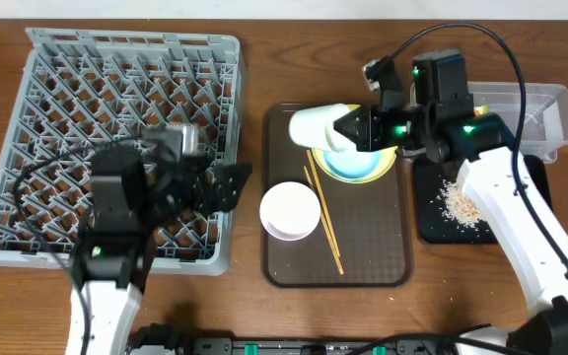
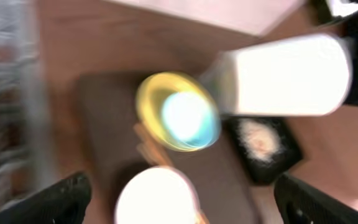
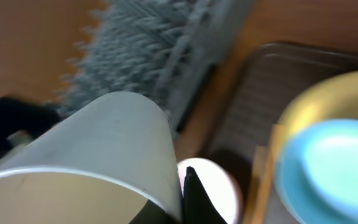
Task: Sort waste into correct bins and load items into the dishwasher
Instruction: 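Lift the white cup and hold it toward the left gripper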
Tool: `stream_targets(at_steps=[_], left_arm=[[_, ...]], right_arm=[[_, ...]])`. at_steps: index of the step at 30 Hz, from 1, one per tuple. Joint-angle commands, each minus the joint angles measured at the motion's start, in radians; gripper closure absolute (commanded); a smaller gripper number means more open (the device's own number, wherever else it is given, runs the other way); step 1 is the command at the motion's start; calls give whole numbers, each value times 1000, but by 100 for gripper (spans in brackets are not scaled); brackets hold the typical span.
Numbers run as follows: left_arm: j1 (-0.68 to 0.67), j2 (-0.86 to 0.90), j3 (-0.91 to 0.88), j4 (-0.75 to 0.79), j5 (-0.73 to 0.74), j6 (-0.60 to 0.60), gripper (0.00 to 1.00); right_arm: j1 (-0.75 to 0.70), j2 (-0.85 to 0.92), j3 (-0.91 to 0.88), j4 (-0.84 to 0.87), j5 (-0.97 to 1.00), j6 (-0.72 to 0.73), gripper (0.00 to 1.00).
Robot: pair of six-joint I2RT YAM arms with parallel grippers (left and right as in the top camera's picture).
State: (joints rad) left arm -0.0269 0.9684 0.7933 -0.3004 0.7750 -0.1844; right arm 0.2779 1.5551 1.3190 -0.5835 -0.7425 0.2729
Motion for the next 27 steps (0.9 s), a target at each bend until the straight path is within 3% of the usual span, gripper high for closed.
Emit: stream_targets(at_steps=[1,4,11,27], left_arm=[[2,85,16,121,361,-21,5],[2,152,16,253,459,-78,5],[-7,227,16,494,507,-222,5],[-150,229,16,769,523,-354,6]], right_arm=[[-10,12,2,35,-282,3,99],[-9,14,2,65,-363,3,99],[-6,14,2,83,-427,3,99],[0,14,2,121,-513,4,99]])
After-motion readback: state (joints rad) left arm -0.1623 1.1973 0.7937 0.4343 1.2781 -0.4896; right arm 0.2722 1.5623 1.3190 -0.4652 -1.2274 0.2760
